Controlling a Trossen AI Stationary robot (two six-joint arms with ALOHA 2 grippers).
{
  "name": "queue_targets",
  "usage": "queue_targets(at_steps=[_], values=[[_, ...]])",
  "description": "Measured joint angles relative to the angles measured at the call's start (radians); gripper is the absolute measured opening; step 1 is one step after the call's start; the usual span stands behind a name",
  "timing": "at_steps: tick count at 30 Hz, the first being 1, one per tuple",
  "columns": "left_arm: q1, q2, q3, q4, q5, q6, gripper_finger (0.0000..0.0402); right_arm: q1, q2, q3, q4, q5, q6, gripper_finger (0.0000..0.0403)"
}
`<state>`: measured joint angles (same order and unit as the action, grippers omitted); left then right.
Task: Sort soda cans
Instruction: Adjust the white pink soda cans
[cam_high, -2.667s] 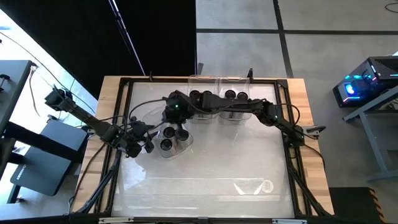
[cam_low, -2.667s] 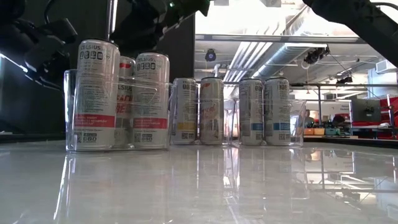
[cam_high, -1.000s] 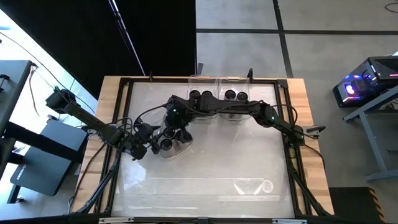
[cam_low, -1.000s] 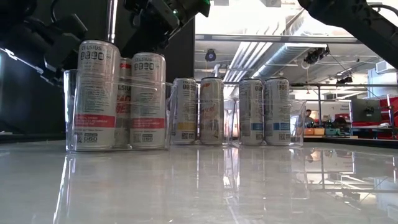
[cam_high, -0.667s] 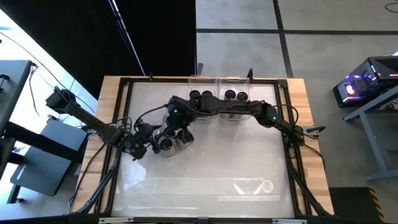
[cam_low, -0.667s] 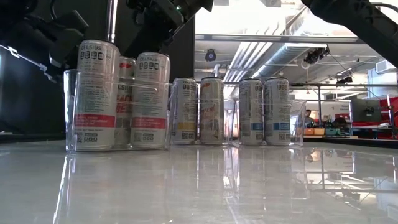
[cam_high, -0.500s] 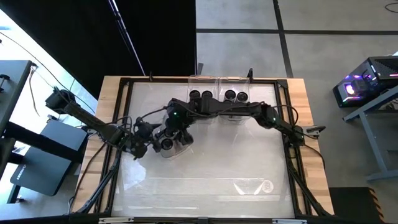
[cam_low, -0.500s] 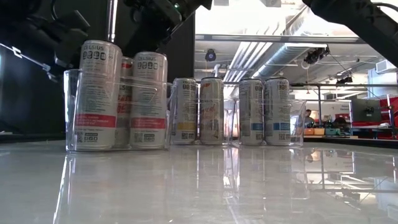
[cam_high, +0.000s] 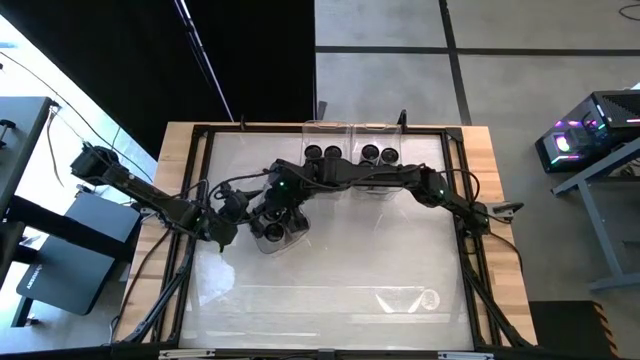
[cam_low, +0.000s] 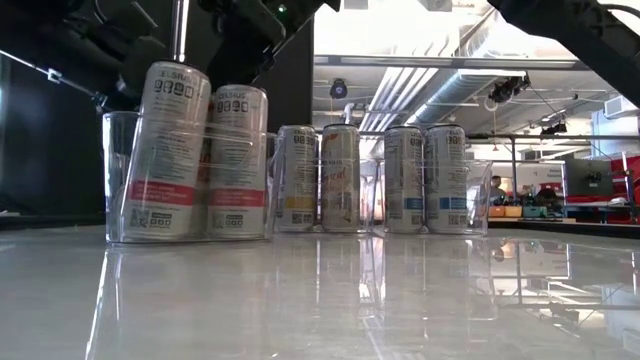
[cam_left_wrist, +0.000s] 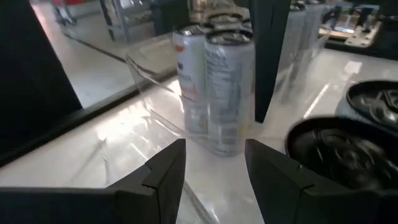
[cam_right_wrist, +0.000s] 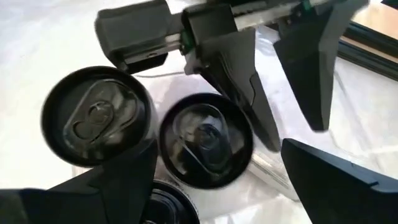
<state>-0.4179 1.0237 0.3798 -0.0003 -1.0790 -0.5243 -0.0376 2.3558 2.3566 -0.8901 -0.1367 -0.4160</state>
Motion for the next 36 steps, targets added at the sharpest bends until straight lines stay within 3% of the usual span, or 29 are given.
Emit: queue_targets(at_steps=[9, 15, 19, 25, 36], values=[[-0.020, -0.021, 0.000, 0.013, -0.186, 0.167, 0.0158, -0.001, -0.029, -0.002, -0.013, 0.126, 0.051, 0.0341], [-0.106, -0.121, 0.000, -0.103, -0.092, 0.189, 0.0158, -0.001, -0.060, -0.003, -0.013, 0.212, 0.091, 0.0341], [-0.172, -0.199, 0.003, -0.258, 0.008, 0.038, 0.0158, -0.001, -0.076, -0.002, -0.004, 0.153, 0.102, 0.0341], [-0.287, -0.291, 0.004, -0.476, 0.032, -0.185, 0.0158, 0.002, -0.074, -0.002, -0.008, 0.106, 0.101, 0.0341], [-0.305, -0.327, -0.002, -0.402, 0.022, -0.077, 0.0158, 0.001, -0.074, -0.002, 0.037, 0.102, 0.104, 0.0341]])
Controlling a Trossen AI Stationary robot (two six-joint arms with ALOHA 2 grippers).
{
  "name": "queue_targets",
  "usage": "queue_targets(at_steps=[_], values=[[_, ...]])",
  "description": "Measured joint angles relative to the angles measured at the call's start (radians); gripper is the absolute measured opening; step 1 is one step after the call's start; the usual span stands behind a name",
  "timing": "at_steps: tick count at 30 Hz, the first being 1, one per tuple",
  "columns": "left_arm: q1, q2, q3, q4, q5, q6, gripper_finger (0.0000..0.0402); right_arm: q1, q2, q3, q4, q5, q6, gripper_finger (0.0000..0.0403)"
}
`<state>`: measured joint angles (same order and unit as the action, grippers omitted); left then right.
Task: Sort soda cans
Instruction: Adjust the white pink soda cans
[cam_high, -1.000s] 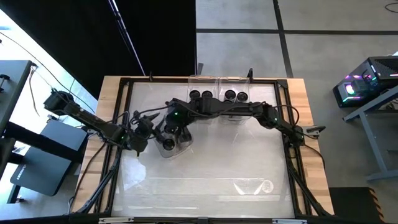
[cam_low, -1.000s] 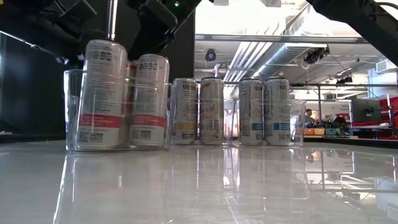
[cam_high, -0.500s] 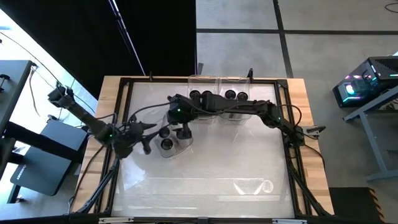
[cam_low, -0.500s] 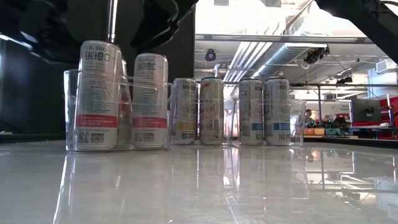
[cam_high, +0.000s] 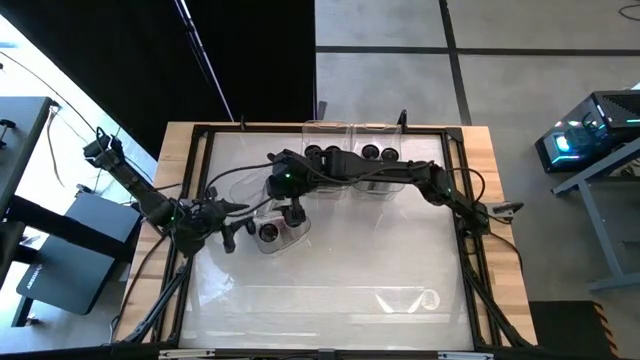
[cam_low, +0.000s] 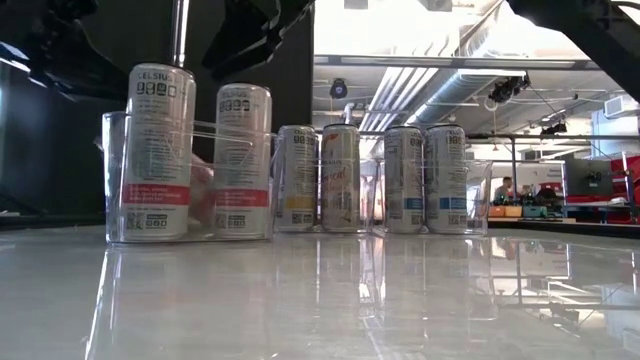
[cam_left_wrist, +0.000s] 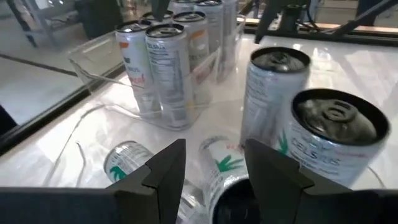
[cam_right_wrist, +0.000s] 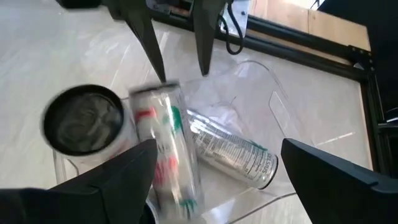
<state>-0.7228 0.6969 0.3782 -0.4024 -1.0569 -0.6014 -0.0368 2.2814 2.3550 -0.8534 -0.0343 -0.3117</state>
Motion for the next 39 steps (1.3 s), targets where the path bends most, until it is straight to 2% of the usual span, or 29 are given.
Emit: queue_targets(at_steps=[5, 8, 10, 12, 14, 16, 18, 21, 23, 25, 28, 33, 39], values=[[0.044, 0.011, 0.001, 0.063, 0.006, 0.105, 0.0158, 0.000, 0.000, 0.000, 0.004, 0.000, 0.000, 0.0341], [0.056, -0.005, 0.048, 0.035, 0.051, 0.186, 0.0158, 0.000, 0.000, 0.000, 0.002, 0.000, -0.001, 0.0341], [0.057, -0.020, 0.111, -0.037, 0.116, 0.224, 0.0158, -0.001, -0.001, 0.000, -0.008, 0.000, 0.000, 0.0341], [0.057, -0.028, 0.191, -0.183, 0.235, 0.223, 0.0158, -0.003, -0.003, 0.000, -0.031, 0.000, 0.000, 0.0341], [0.057, -0.027, 0.273, -0.345, 0.374, 0.172, 0.0158, -0.004, -0.006, 0.000, -0.047, 0.003, 0.000, 0.0341], [0.057, -0.021, 0.328, -0.479, 0.455, 0.088, 0.0155, -0.007, -0.007, 0.000, -0.055, 0.008, 0.006, 0.0341], [0.058, -0.017, 0.339, -0.541, 0.503, 0.026, 0.0143, -0.009, -0.007, 0.000, -0.056, 0.007, 0.019, 0.0341], [0.065, -0.001, 0.296, -0.529, 0.589, -0.023, 0.0109, -0.009, -0.007, 0.000, -0.056, 0.007, 0.017, 0.0341], [0.070, 0.013, 0.256, -0.508, 0.597, -0.048, 0.0079, -0.009, -0.007, 0.000, -0.056, 0.007, 0.019, 0.0341], [0.079, 0.020, 0.219, -0.484, 0.558, -0.050, 0.0049, -0.009, -0.007, 0.000, -0.058, 0.006, 0.019, 0.0341], [0.109, 0.042, 0.200, -0.423, 0.546, -0.016, 0.0009, -0.009, -0.007, 0.001, -0.057, 0.005, 0.018, 0.0341], [0.189, 0.075, 0.189, -0.330, 0.526, 0.056, 0.0005, -0.008, -0.007, 0.000, -0.082, 0.004, 0.019, 0.0341], [0.302, 0.152, 0.189, -0.277, 0.594, 0.136, 0.0001, -0.006, -0.007, 0.001, -0.125, 0.004, 0.045, 0.0341]])
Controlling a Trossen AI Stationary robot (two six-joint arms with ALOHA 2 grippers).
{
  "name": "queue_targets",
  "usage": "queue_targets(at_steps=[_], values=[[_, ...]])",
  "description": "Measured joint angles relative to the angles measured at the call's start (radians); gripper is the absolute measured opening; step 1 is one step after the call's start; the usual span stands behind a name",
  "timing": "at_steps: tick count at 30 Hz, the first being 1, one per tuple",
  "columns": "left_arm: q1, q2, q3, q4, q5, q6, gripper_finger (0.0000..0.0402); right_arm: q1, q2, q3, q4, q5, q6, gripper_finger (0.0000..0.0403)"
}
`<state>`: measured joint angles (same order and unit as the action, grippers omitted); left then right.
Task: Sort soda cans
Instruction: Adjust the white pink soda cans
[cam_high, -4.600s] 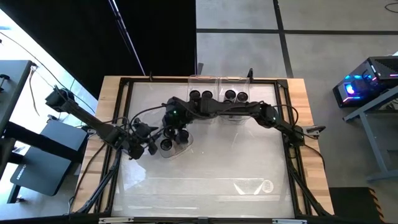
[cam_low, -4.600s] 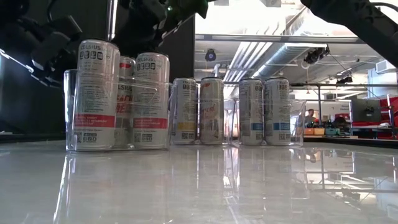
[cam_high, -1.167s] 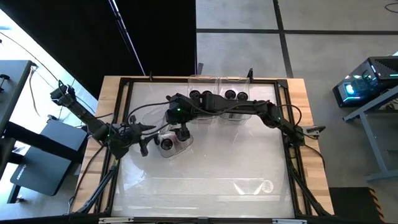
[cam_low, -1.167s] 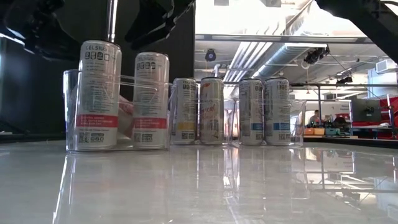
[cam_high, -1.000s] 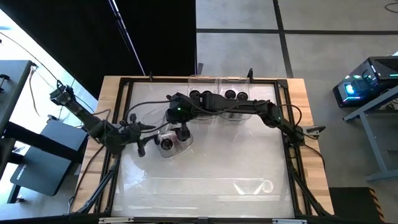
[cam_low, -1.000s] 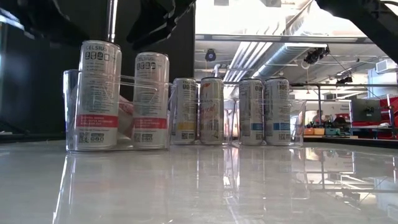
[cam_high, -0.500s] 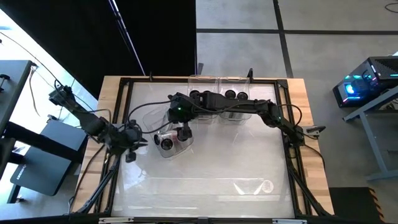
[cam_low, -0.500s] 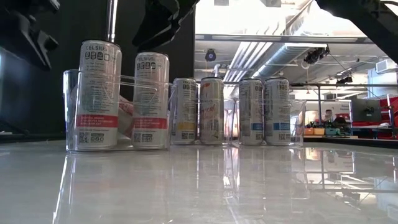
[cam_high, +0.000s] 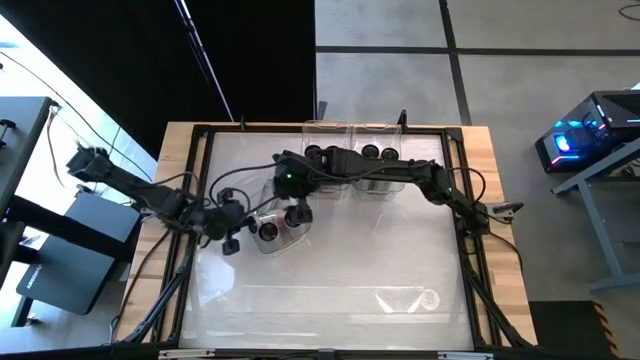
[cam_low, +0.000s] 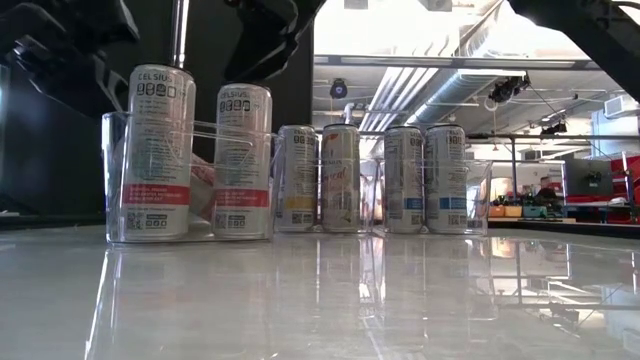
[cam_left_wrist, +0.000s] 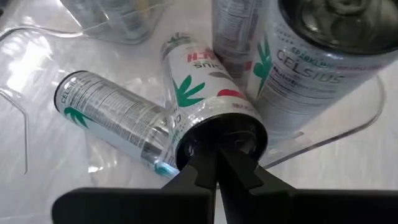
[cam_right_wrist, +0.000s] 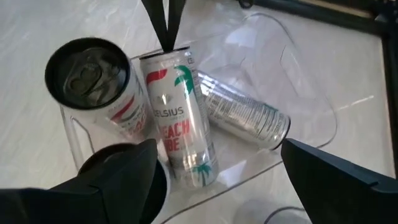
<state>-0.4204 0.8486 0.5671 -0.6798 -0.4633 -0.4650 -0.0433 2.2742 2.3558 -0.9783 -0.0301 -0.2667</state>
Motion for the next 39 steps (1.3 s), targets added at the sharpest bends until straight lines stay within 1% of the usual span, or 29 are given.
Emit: queue_targets(at_steps=[3, 5, 8, 12, 16, 20, 25, 29, 32, 35, 39], values=[[0.047, 0.039, 0.001, 0.043, 0.037, 0.056, 0.0001, 0.000, 0.000, 0.000, -0.031, 0.000, 0.014, 0.0341], [0.076, 0.059, 0.001, 0.090, 0.032, 0.092, 0.0001, 0.000, 0.000, 0.000, -0.062, 0.000, 0.027, 0.0341], [0.121, 0.077, 0.000, 0.202, 0.022, 0.167, 0.0000, 0.000, 0.000, 0.000, -0.101, 0.000, 0.035, 0.0341], [0.195, 0.109, 0.001, 0.345, 0.067, 0.290, 0.0000, 0.009, 0.000, 0.000, -0.109, -0.001, 0.034, 0.0341], [0.281, 0.143, 0.023, 0.442, 0.082, 0.372, 0.0000, 0.014, -0.004, 0.000, -0.112, -0.001, 0.026, 0.0341], [0.356, 0.183, 0.028, 0.539, 0.156, 0.445, 0.0000, 0.012, -0.015, 0.001, -0.133, 0.000, 0.028, 0.0341], [0.431, 0.250, 0.028, 0.670, 0.248, 0.492, 0.0000, 0.011, -0.047, 0.001, -0.188, 0.040, 0.058, 0.0341], [0.468, 0.316, 0.028, 0.793, 0.285, 0.527, 0.0000, 0.011, -0.085, 0.001, -0.214, 0.050, 0.064, 0.0341], [0.487, 0.344, 0.025, 0.860, 0.295, 0.552, 0.0000, 0.011, -0.108, 0.001, -0.216, 0.050, 0.079, 0.0341], [0.500, 0.344, 0.024, 0.923, 0.298, 0.553, 0.0000, 0.011, -0.111, 0.001, -0.227, 0.050, 0.087, 0.0341], [0.500, 0.299, 0.049, 0.907, 0.298, 0.551, 0.0000, 0.011, -0.111, -0.012, -0.252, 0.050, 0.078, 0.0341]])
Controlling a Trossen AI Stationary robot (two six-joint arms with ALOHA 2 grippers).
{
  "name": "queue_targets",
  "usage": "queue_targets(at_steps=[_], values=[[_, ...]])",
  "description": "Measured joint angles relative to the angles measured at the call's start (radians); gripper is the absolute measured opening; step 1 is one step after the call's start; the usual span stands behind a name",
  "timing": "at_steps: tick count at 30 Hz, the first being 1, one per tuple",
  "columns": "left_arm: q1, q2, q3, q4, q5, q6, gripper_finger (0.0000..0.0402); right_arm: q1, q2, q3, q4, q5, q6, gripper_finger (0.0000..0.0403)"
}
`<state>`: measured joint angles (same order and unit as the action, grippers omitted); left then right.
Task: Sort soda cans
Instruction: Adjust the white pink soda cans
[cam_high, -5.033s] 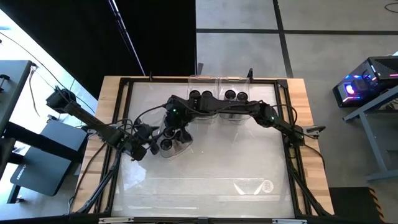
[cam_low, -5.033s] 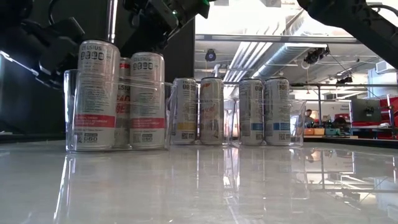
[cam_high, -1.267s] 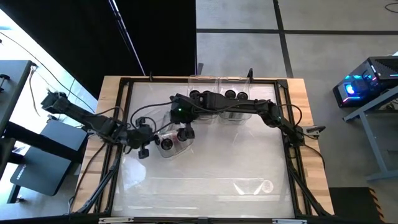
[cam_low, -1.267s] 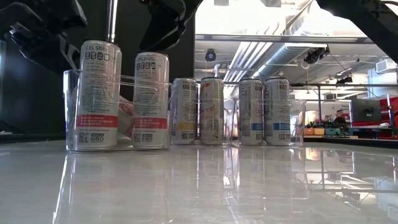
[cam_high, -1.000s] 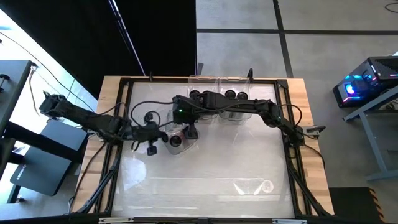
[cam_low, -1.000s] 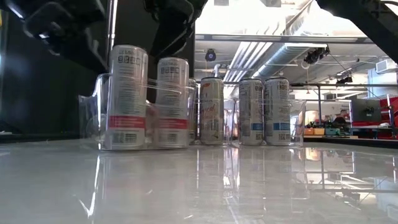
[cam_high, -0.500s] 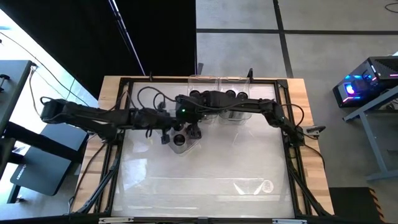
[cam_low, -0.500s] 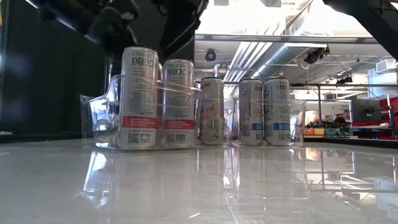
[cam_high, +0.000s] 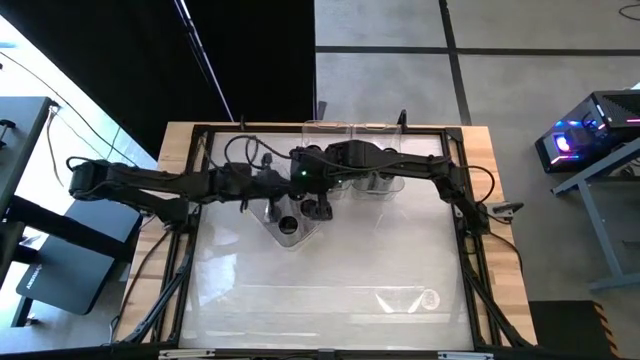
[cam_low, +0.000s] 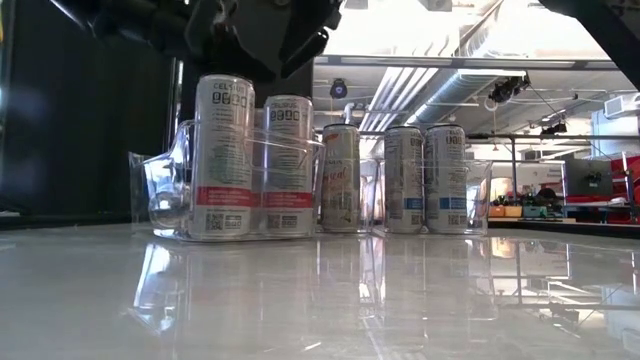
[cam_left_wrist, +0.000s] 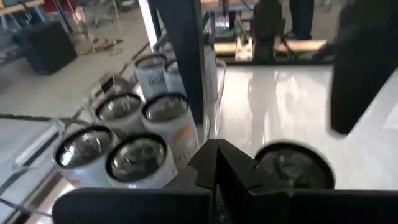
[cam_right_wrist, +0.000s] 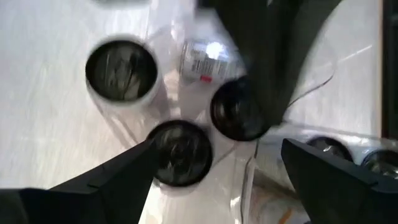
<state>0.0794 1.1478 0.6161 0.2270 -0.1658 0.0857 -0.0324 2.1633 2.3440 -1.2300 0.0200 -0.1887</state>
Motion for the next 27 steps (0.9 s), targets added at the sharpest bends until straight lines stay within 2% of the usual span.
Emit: queue_targets(at_steps=[4, 8, 12, 15, 19, 23, 27], values=[[-0.001, -0.078, 0.045, -0.105, -0.051, -0.029, 0.0000, 0.001, 0.001, -0.004, -0.051, 0.035, -0.001, 0.0341], [-0.001, -0.160, 0.110, -0.346, -0.137, -0.123, 0.0000, 0.015, 0.001, -0.020, -0.112, 0.184, 0.028, 0.0341], [-0.001, -0.188, 0.216, -0.668, -0.243, -0.256, 0.0000, 0.034, -0.013, -0.125, -0.114, 0.320, 0.052, 0.0341], [-0.001, -0.181, 0.276, -0.805, -0.257, -0.330, 0.0000, 0.041, -0.084, -0.245, -0.111, 0.442, 0.105, 0.0340], [-0.001, -0.157, 0.294, -0.808, -0.232, -0.418, 0.0001, 0.052, -0.252, -0.443, -0.039, 0.570, 0.179, 0.0337], [-0.002, -0.107, 0.294, -0.808, -0.178, -0.499, 0.0015, 0.072, -0.348, -0.644, 0.108, 0.582, 0.213, 0.0337], [-0.002, -0.029, 0.291, -0.788, -0.095, -0.493, 0.0046, 0.086, -0.409, -0.833, 0.254, 0.580, 0.210, 0.0337]])
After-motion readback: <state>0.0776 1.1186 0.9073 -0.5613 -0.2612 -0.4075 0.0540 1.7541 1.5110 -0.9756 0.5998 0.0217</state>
